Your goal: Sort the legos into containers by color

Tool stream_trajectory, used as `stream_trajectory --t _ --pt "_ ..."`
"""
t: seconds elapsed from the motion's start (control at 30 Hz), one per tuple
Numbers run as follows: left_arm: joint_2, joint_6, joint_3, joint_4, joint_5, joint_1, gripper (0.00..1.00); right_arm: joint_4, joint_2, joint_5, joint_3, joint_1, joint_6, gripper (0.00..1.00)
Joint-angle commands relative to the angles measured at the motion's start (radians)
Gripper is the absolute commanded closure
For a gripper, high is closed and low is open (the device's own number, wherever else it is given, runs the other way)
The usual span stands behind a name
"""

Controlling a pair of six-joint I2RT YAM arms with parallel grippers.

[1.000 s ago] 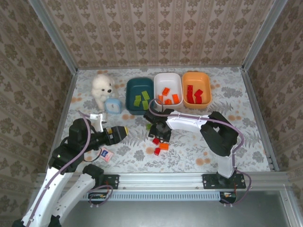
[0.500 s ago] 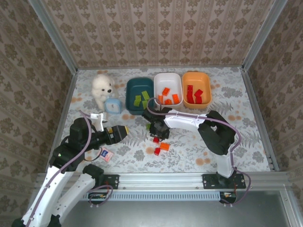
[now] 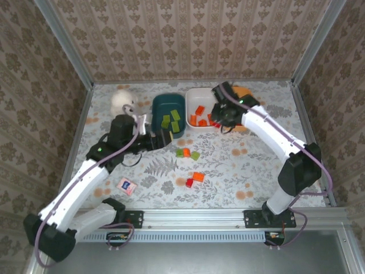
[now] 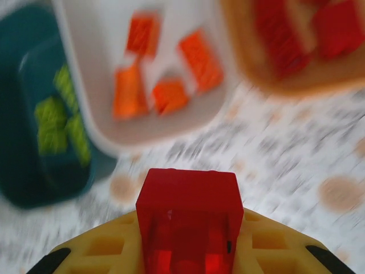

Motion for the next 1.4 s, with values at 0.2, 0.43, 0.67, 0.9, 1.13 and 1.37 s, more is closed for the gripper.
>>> stream_trajectory --t 0.2,0.43,0.67,0.9,1.13,1.37 --pt "0.331 -0.008 0.204 0.282 0.007 -0.066 0.17 -0.033 0.400 0.035 0.411 -0.239 -0.248 0.76" --pt "0.490 0.020 0.348 0.279 0.036 -0.070 0.17 -0.055 0.638 0.049 0.638 -0.306 -0.245 0.76" --pt "0.530 0.021 0.380 0.261 0.032 -0.069 0.17 -0.058 0.774 0.019 0.749 -0.340 -0.248 0.74" --pt "0.547 0.034 0.399 0.230 0.038 -0.066 0.17 -0.051 0.852 -0.001 0.790 -0.353 -0.223 0.71" --pt "0.566 0.079 0.431 0.162 0.047 -0.066 0.17 -0.100 0.914 -0.068 0.887 -0.357 -0.220 0.61" --pt "0.547 0.148 0.427 0.075 0.050 -0.069 0.17 -0.101 0.814 -0.088 0.859 -0.355 -0.230 0.48"
